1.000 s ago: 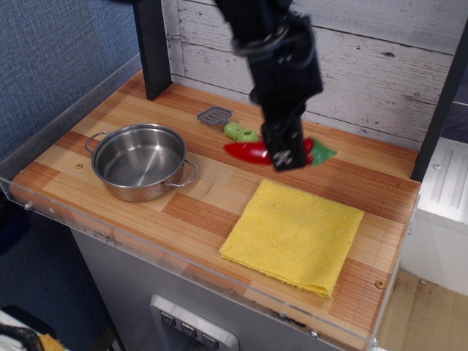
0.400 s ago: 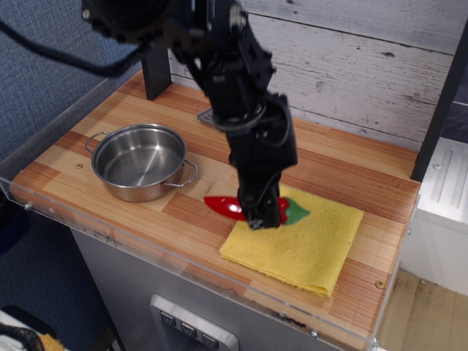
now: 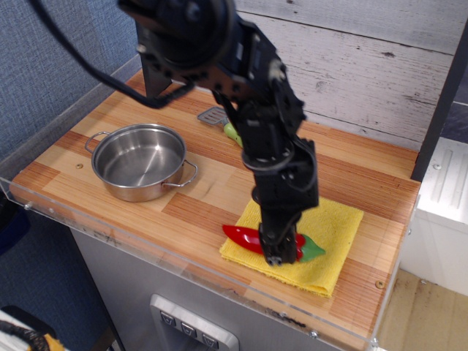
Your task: Place the Red Chili onto the yellow cloth.
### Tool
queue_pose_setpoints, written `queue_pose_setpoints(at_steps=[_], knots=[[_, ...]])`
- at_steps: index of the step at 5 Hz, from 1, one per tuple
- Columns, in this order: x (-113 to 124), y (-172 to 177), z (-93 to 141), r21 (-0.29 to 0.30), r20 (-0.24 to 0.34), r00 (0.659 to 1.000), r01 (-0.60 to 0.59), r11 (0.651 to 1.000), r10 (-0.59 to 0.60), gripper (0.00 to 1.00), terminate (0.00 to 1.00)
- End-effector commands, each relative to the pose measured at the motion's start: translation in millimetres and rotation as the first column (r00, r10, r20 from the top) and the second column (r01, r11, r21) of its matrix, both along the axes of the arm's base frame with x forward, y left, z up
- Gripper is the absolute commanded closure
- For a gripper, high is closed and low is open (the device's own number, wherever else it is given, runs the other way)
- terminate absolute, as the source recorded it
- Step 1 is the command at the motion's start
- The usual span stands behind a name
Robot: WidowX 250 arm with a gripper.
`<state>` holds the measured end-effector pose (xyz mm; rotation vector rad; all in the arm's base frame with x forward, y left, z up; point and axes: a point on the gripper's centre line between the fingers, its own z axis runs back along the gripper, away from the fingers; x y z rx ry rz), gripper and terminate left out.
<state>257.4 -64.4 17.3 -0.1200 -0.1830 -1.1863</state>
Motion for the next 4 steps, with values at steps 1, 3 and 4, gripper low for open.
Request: queue_pose_setpoints(at_steps=[1,3,4], knots=[[15,-3,-3,0.003,0.028,1.000,-0.007,1.000,0.007,1.00,0.00],[17,-4,3,0.048,0.026,0.999,-0.037,0.998,0.036,0.00,0.00],[17,-5,8,0.046,0.030,0.999,-0.037,0.998,0.036,0.00,0.00]])
